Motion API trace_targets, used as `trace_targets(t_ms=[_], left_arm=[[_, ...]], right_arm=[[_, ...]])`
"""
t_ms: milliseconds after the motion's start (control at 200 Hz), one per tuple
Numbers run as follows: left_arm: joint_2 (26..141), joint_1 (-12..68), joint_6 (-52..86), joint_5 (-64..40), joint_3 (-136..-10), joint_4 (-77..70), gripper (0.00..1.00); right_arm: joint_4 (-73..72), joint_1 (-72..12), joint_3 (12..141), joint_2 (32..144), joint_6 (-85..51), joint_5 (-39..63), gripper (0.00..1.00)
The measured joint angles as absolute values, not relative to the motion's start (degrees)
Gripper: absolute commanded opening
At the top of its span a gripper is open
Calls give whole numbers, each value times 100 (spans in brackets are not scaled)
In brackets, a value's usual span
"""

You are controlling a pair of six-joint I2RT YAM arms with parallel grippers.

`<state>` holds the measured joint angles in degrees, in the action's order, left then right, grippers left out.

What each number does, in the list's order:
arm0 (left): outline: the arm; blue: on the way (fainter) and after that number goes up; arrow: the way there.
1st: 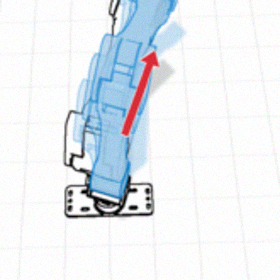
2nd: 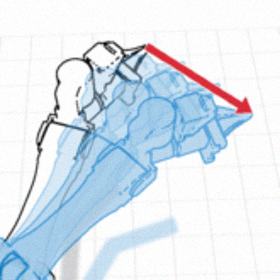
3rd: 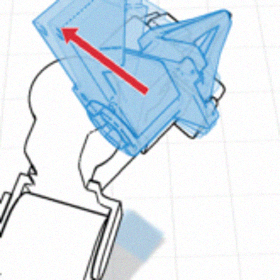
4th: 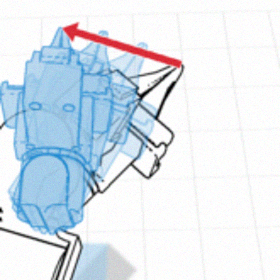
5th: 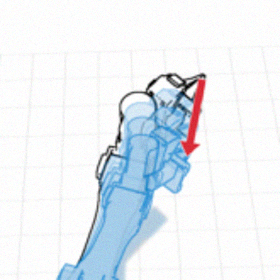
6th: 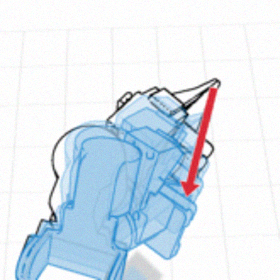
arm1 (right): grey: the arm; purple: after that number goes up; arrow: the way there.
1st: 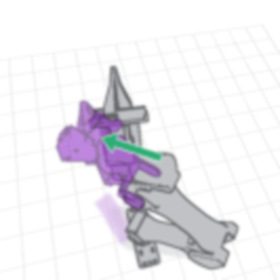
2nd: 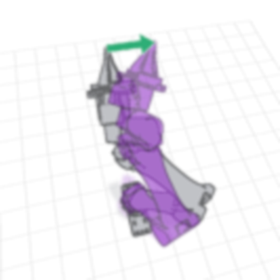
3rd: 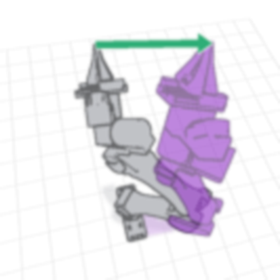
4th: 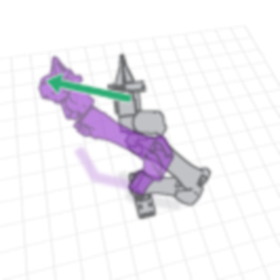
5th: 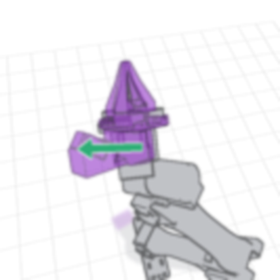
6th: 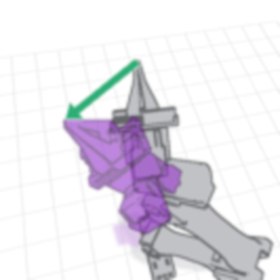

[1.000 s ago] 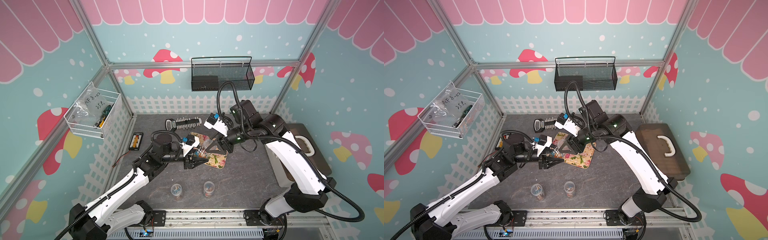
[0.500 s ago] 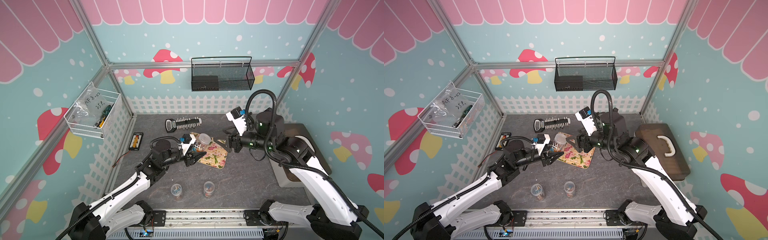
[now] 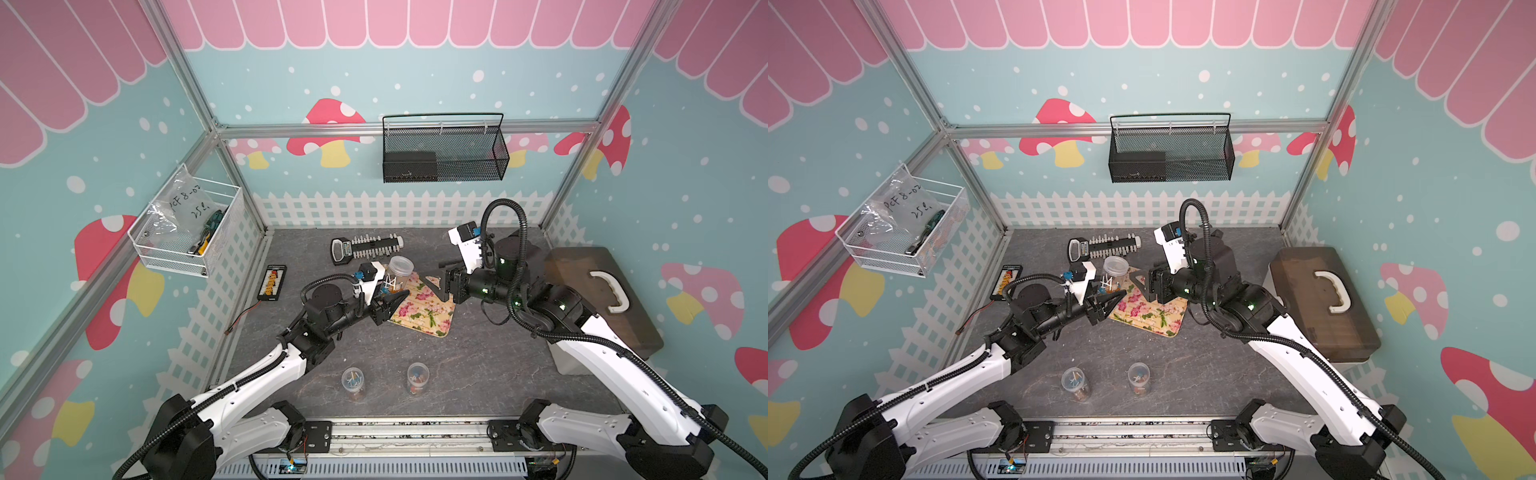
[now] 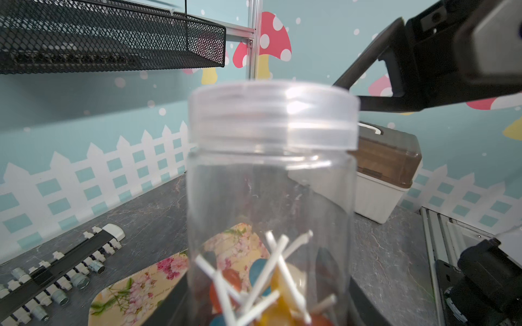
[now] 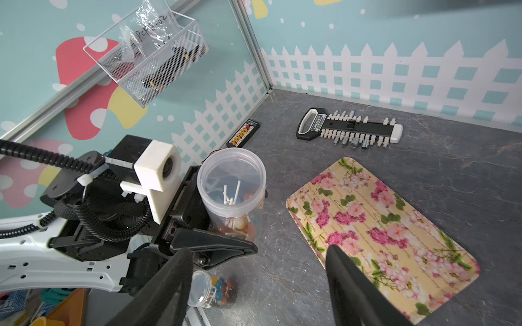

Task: Pour the candies out of the jar
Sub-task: Unscrew the lid from the jar.

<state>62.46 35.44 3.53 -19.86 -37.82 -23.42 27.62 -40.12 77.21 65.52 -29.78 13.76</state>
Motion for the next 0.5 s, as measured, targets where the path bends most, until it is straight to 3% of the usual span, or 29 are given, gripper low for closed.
trace_targets(t_ms=[500], left_arm=[[6289,3544,475,-1605,-3618,-2534,38]], right_arm=[[1540,-4012,7736,7511,-3315,1997,73]])
